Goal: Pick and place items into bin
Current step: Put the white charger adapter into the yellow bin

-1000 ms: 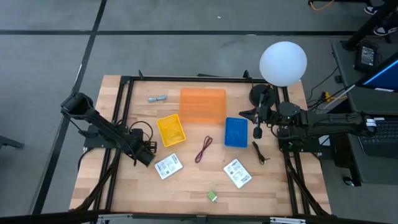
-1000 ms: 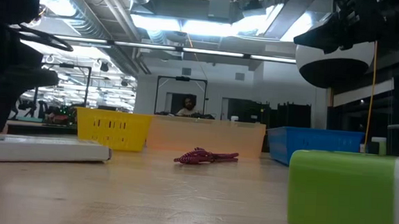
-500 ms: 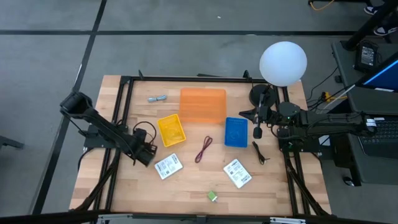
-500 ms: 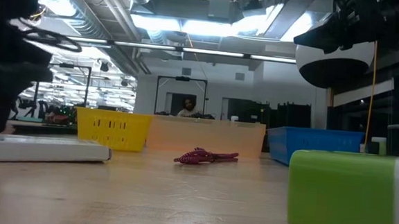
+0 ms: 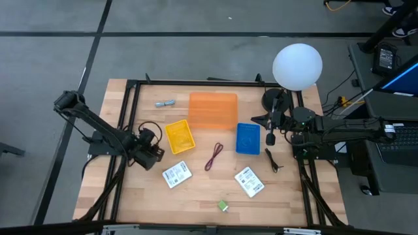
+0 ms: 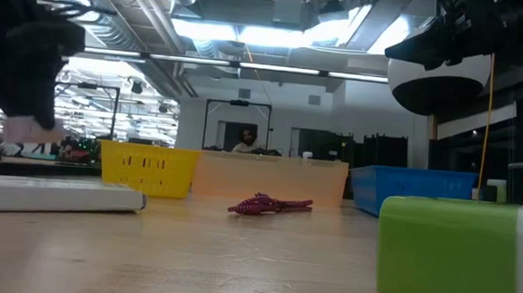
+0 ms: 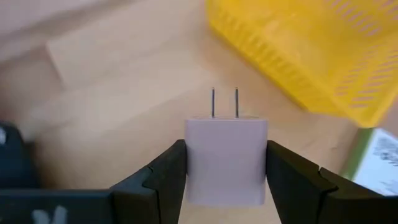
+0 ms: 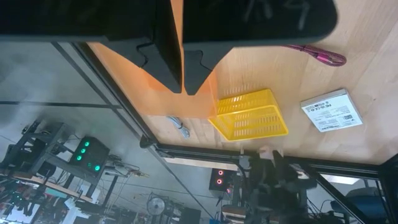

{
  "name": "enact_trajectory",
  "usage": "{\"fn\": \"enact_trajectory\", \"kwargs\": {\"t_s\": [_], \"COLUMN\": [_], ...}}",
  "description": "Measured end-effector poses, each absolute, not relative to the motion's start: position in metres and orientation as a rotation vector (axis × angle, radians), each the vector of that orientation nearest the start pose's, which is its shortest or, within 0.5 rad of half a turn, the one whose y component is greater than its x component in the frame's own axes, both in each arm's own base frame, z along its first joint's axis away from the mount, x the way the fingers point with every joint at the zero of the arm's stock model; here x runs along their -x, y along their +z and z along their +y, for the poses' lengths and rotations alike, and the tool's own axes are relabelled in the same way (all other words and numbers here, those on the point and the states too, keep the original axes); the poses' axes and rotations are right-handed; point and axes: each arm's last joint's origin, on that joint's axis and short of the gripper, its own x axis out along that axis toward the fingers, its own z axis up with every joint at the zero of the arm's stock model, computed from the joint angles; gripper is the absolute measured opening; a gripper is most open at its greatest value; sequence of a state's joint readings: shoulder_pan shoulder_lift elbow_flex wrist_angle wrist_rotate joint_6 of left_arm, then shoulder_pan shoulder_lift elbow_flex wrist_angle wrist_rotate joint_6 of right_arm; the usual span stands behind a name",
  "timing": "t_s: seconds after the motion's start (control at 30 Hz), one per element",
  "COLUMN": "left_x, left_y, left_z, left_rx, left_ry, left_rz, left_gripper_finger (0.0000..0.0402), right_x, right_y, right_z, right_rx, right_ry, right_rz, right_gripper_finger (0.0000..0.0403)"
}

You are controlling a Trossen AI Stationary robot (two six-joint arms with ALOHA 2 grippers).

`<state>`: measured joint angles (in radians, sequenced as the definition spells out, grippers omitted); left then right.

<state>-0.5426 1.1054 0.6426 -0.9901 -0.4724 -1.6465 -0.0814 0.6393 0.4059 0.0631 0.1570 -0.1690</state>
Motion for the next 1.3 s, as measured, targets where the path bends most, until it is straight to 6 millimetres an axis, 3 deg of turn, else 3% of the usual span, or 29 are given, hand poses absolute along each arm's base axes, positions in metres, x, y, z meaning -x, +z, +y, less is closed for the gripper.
{"fn": "enact_trajectory", "kwargs": {"t_s": [0.4, 0.87, 1.3], "left_x": [-0.132, -0.154, -0.162], "left_y": [0.224, 0.253, 0.254], "left_z": [-0.057, -0.066, -0.067], "left_rx": [0.515, 0.169, 0.121], "left_ry": [0.688, 0.480, 0.488], "left_rz": [0.647, 0.407, 0.381], "left_gripper_finger": [0.0183, 0.0183, 0.0183], "right_x": [-0.155, -0.155, -0.155], "right_y": [0.248, 0.249, 0.250], "right_z": [-0.017, -0.017, -0.017], "right_rx": [0.170, 0.167, 0.167], "right_ry": [-0.225, -0.226, -0.227], "right_rz": [0.175, 0.164, 0.148], "right_gripper_finger": [0.0000, 0.0000, 0.0000]}}
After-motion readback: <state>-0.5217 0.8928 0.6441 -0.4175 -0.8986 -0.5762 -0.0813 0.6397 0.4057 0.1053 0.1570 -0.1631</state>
